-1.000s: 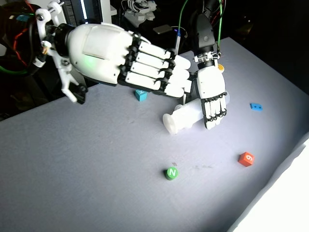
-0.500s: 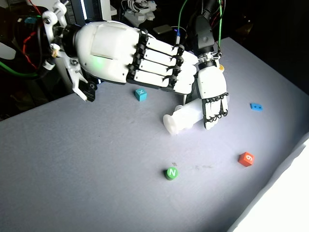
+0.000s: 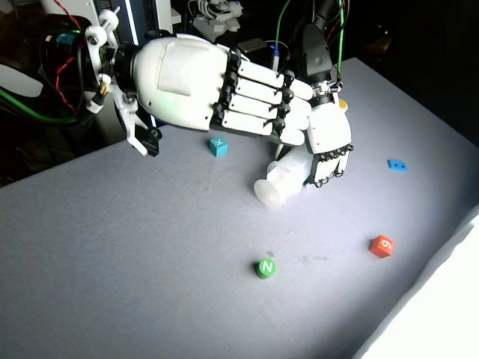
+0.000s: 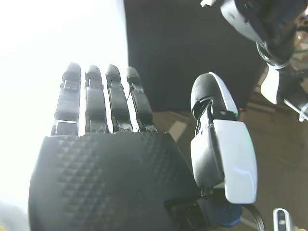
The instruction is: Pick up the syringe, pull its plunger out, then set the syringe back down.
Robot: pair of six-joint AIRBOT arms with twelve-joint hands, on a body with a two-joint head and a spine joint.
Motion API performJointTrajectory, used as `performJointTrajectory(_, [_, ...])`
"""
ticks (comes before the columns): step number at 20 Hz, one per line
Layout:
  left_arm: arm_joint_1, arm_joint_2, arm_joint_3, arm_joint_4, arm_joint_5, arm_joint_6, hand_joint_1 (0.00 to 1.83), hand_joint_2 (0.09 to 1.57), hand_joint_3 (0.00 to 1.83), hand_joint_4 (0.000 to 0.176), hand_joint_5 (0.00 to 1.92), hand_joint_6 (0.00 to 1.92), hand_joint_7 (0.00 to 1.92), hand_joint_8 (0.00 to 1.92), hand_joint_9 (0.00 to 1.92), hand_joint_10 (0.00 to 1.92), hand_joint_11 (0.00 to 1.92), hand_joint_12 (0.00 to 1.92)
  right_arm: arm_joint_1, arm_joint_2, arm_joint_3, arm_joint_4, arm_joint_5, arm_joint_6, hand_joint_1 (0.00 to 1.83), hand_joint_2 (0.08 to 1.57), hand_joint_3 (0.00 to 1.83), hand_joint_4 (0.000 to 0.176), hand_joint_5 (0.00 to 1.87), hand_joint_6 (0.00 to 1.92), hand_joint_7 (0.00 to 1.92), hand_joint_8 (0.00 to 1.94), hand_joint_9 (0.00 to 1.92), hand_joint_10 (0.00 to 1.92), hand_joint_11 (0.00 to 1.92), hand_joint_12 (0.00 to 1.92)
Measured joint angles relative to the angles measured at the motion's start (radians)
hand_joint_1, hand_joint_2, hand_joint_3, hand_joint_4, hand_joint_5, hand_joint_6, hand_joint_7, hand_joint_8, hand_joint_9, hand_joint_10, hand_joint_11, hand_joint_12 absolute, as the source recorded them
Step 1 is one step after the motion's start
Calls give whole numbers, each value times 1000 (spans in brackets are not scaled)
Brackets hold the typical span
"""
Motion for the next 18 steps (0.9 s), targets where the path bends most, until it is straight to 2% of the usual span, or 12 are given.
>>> performJointTrajectory(1, [-10, 0, 0, -10, 11, 2, 1239, 1139, 2, 0, 960, 847, 928, 1278, 855, 971, 554, 1255, 0, 0, 0, 7, 0, 0, 253, 1256, 2, 0, 111, 2, 88, 2, 47, 3, 0, 50])
performJointTrajectory(3, [-32, 0, -2, -18, 48, 6, 1241, 1138, 0, 0, 968, 831, 929, 1278, 837, 983, 545, 1261, 0, -4, 1, 45, 1, -7, 279, 1244, 1, 0, 139, 0, 122, 1, 82, 2, 0, 145])
performJointTrajectory(6, [-88, 26, -15, -9, 116, 17, 1232, 1146, 2, 0, 958, 859, 904, 1306, 832, 959, 551, 1247, 0, -6, 13, 93, -2, -6, 251, 1245, 0, 0, 114, 1, 82, 2, 43, 2, 0, 40])
performJointTrajectory(8, [-116, 48, -31, -5, 120, 28, 1239, 1143, 1, 0, 972, 825, 904, 1318, 823, 1006, 551, 1268, 5, -3, 13, 98, -8, 0, 208, 1264, 4, 0, 107, 0, 82, 0, 46, 0, 0, 45])
performJointTrajectory(9, [-133, 63, -42, -5, 120, 34, 1239, 1133, 0, 0, 986, 816, 933, 1261, 852, 961, 591, 1219, 13, -3, 13, 97, -22, 18, 209, 1263, 1, 0, 117, 2, 97, 1, 56, 3, 0, 75])
performJointTrajectory(11, [-162, 80, -57, -8, 127, 52, 1229, 1143, 2, 0, 949, 889, 920, 1272, 858, 939, 582, 1215, 20, -3, 18, 85, -31, 28, 187, 1265, 1, 0, 109, 0, 78, 0, 33, 1, 0, 21])
performJointTrajectory(15, [-238, 103, -72, -65, 145, 142, 1234, 1142, 0, 0, 954, 870, 928, 1268, 851, 958, 558, 1260, 37, -1, 36, 89, -48, 60, 196, 1249, 0, 0, 105, 0, 71, 0, 32, 0, 0, 41])
performJointTrajectory(17, [-273, 113, -80, -100, 159, 180, 1237, 1133, 0, 0, 971, 845, 943, 1244, 865, 964, 564, 1274, 50, 11, 43, 89, -76, 89, 261, 1213, 0, 0, 105, 0, 71, 0, 36, 1, 0, 79])
performJointTrajectory(18, [-284, 116, -82, -105, 163, 189, 1238, 1132, 0, 0, 972, 845, 948, 1236, 869, 965, 571, 1277, 59, 14, 48, 89, -90, 109, 305, 1180, 0, 0, 80, 0, 48, 0, 17, 0, 0, 39])
